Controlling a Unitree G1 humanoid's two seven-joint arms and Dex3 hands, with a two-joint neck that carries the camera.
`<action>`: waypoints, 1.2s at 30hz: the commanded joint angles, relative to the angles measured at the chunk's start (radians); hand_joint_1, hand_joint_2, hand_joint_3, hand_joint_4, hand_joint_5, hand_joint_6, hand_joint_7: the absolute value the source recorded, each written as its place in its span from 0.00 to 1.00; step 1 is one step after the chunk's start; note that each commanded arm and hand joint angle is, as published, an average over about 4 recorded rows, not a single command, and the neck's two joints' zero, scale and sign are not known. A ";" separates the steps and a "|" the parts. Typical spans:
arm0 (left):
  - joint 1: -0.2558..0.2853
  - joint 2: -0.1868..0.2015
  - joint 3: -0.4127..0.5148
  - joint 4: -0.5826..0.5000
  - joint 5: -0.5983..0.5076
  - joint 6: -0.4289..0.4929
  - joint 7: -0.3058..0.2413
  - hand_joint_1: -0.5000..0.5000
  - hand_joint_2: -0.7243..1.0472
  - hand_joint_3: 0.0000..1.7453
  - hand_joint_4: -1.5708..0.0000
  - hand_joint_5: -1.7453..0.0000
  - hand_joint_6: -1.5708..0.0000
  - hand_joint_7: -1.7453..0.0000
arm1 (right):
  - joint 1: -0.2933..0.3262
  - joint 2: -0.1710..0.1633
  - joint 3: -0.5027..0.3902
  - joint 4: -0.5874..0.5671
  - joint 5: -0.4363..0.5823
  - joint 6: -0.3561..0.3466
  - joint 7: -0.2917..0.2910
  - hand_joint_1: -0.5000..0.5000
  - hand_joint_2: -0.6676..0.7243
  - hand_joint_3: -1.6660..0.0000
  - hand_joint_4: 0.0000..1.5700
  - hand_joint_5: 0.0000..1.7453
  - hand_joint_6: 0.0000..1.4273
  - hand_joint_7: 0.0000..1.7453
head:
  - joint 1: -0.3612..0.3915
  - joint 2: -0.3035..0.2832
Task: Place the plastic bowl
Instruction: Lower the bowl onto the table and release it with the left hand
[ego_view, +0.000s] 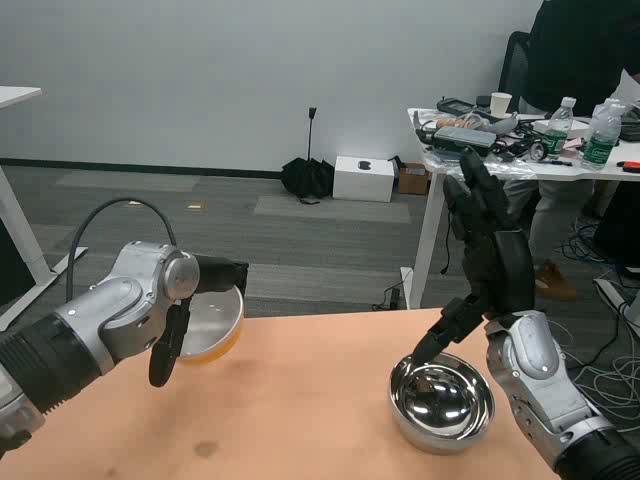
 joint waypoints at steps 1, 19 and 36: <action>-0.009 0.029 0.016 -0.057 -0.020 0.025 -0.009 0.02 0.90 1.00 0.10 0.00 0.78 0.08 | -0.028 0.003 0.025 -0.025 0.005 0.021 0.016 0.04 1.00 1.00 0.00 0.00 0.00 0.00 | 0.032 0.007; -0.001 0.029 0.017 -0.074 -0.021 0.032 -0.009 0.02 0.90 1.00 0.10 0.00 0.78 0.08 | -0.024 0.003 0.023 -0.028 0.007 0.020 0.016 0.04 1.00 1.00 0.00 0.00 0.00 0.00 | 0.018 -0.003; 0.107 -0.011 -0.058 -0.149 -0.016 0.073 -0.016 0.02 0.90 1.00 0.10 0.00 0.80 0.08 | -0.013 0.005 0.025 -0.016 0.014 0.020 0.016 0.04 1.00 1.00 0.00 0.00 0.00 0.00 | 0.078 -0.135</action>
